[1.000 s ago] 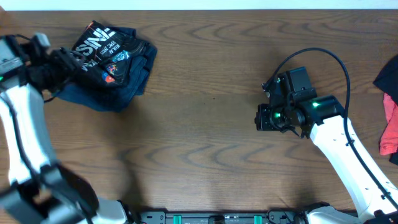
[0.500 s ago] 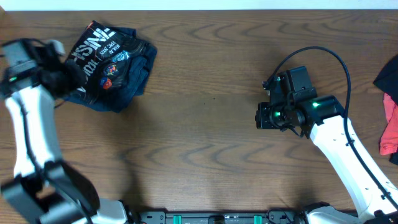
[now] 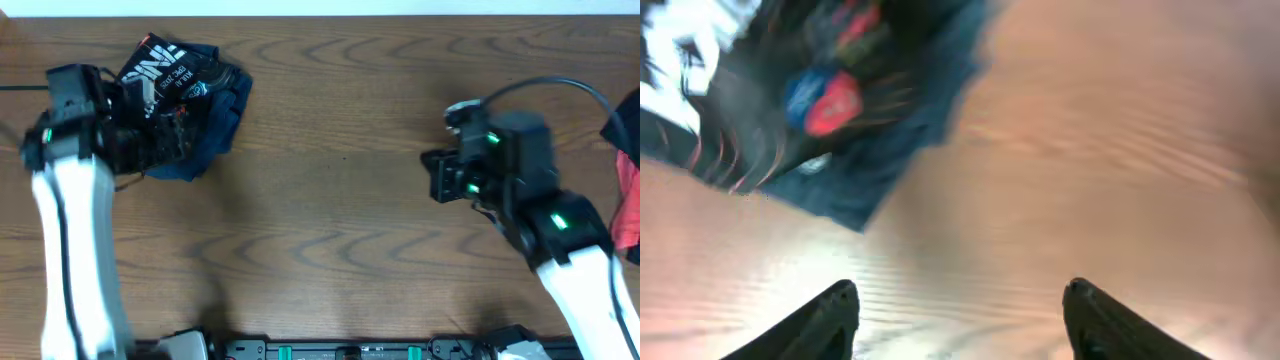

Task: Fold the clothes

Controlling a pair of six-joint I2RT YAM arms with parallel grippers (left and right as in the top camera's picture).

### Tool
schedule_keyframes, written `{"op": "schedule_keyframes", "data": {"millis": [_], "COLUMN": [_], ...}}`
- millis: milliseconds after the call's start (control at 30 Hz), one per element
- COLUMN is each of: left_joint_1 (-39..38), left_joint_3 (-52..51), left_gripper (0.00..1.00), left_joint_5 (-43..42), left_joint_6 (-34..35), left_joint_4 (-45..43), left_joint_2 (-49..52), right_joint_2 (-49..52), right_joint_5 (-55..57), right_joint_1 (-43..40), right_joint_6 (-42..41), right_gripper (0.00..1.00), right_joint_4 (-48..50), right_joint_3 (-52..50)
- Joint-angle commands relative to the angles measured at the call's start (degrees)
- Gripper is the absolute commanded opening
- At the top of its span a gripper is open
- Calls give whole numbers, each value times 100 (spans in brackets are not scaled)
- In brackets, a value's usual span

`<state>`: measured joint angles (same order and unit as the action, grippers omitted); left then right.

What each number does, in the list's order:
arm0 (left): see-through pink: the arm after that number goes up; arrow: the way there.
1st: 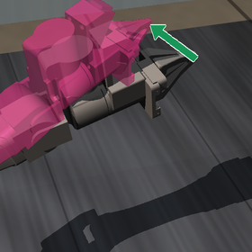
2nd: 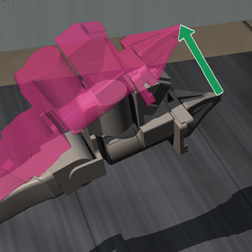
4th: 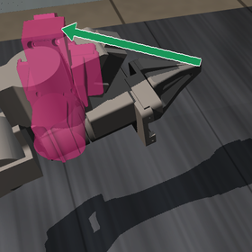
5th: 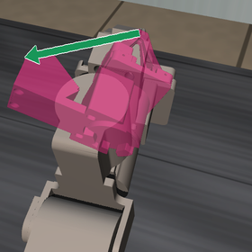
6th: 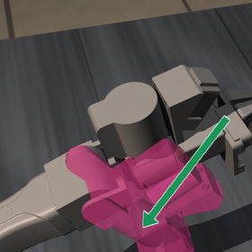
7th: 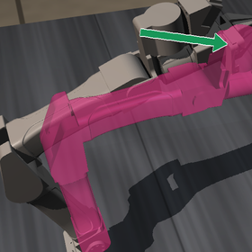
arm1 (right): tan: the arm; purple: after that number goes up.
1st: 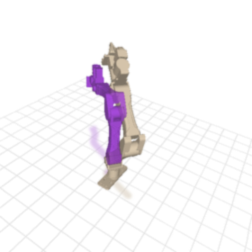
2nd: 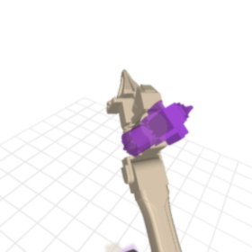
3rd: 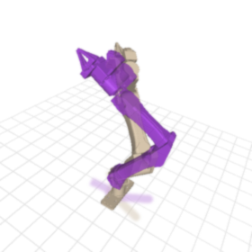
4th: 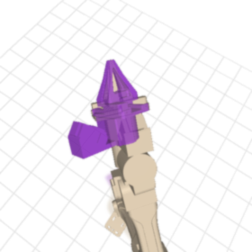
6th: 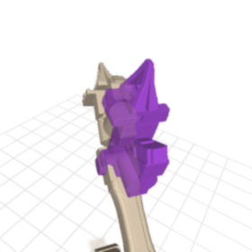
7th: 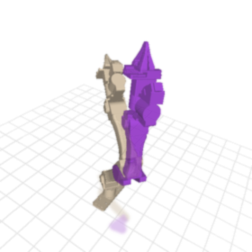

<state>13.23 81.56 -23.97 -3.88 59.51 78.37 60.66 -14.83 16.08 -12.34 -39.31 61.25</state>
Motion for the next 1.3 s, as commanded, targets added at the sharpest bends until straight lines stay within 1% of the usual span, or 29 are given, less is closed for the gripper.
{"op": "schedule_keyframes", "data": {"millis": [0,33,67,100,133,200,333,467,700,867,967,1033,1067,1133,1200,1267], "left_joint_1": [-415,-579,-671,-776,-839,-898,-898,-898,-898,-898,-898,-898,-898,-898,-898,-898], "left_joint_3": [144,140,131,111,94,44,31,31,31,31,31,31,31,31,31,31], "left_gripper": [84,98,98,98,98,98,98,98,98,98,98,98,98,98,98,98], "left_joint_5": [291,595,787,1021,1174,1279,1263,1270,1270,1268,1268,1270,1270,1270,1268,1270], "left_joint_6": [-297,-297,-297,-295,-295,-297,-245,-208,-208,-208,-208,-208,-208,-205,-205,-205], "left_joint_4": [328,450,520,614,697,859,1021,1036,1036,1036,1036,1036,1036,1036,1036,1036], "left_joint_2": [-1108,-1449,-1644,-1886,-2070,-2411,-2848,-3038,-3051,-3051,-3051,-3051,-3051,-3051,-3051,-3051], "right_joint_2": [-726,-962,-1108,-1268,-1440,-1711,-2070,-2168,-2166,-2166,-2168,-2212,-2247,-2422,-2704,-3073], "right_joint_5": [723,986,1121,1268,1401,1462,1456,1440,1419,1440,1725,2022,2190,2505,2527,2511], "right_joint_1": [-42,-42,-42,-42,-42,-42,-42,-42,-42,-42,-35,-11,-11,-20,-76,-166], "right_joint_6": [258,258,258,258,258,258,256,256,256,258,372,372,372,398,442,422], "right_gripper": [26,36,45,52,61,99,99,99,99,99,99,99,99,99,99,99], "right_joint_4": [157,184,181,173,160,164,144,-55,-560,-1327,-1650,-1635,-1515,-898,-33,933], "right_joint_3": [111,109,109,109,109,109,109,109,109,109,105,24,-48,-376,-951,-1749]}}
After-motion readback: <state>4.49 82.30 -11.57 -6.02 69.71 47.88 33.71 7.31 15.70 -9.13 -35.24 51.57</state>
